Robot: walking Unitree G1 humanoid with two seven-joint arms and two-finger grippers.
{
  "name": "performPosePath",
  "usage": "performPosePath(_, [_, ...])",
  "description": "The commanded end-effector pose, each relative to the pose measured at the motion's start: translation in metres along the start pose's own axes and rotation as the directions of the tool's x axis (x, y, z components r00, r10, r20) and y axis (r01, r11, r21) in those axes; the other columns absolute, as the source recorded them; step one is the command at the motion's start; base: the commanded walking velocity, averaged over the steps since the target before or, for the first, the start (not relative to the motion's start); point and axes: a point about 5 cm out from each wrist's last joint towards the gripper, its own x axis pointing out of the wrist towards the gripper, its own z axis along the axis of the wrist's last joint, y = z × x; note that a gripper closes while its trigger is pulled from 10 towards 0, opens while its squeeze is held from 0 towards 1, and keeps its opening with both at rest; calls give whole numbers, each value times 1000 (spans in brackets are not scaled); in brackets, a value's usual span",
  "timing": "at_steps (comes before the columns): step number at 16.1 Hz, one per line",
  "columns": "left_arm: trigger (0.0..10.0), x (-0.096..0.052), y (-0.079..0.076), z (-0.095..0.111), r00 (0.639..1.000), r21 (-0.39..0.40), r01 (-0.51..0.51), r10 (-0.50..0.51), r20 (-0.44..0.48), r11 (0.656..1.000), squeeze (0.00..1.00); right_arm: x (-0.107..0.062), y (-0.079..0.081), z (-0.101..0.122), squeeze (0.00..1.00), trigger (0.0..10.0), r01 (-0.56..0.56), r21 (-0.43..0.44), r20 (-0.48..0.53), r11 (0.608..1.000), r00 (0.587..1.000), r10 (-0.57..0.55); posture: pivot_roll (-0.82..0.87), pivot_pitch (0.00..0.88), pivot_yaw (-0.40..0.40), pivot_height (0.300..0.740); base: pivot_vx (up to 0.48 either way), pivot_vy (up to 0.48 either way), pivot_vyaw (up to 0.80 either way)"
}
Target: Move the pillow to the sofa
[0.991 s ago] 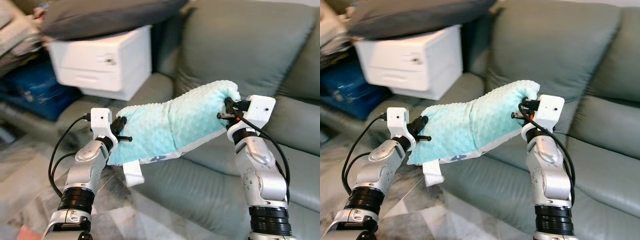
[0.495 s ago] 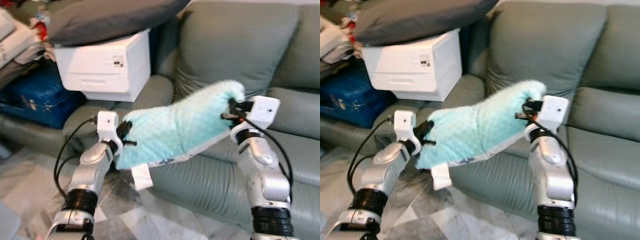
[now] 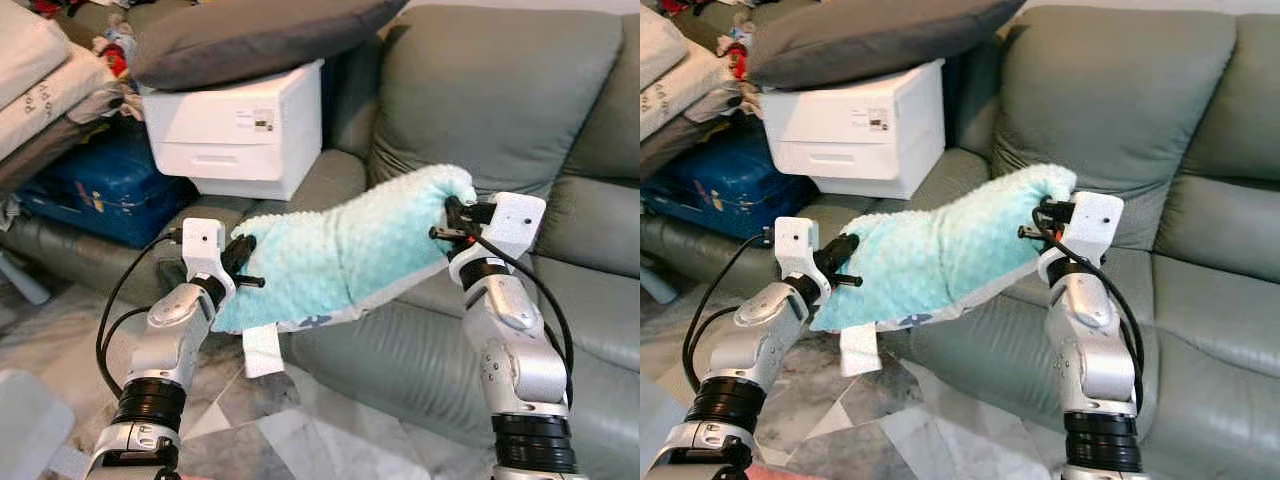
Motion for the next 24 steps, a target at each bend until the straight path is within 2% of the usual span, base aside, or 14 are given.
performPosePath(1, [10000,-2,2,6,1000,9,5,-5,18,1000,0,0,3,4,0,10000,-6,-5,16,1000,1000,6,-152,28,84,740,0,0,0])
performPosePath(4, [10000,-4,5,5,1000,0,-4,4,17,1000,0,0,3,3,0,10000,-9,-4,4,1000,1000,9,-149,33,77,740,0,0,-788])
performPosePath(9, [10000,-4,-1,5,999,-25,33,-33,23,999,0,0,3,4,0,10000,-15,-11,7,1000,1000,15,-156,39,73,740,0,0,-788])
performPosePath(17, [10000,-5,-7,2,998,-21,68,-68,17,997,0,-1,4,5,0,10000,-20,-9,7,1000,1000,20,-161,39,76,740,327,0,-766])
performPosePath(24, [10000,-6,-9,1,997,-15,78,-78,7,997,0,-3,5,1,0,10000,-32,-5,-1,999,999,32,-162,43,77,740,314,0,0])
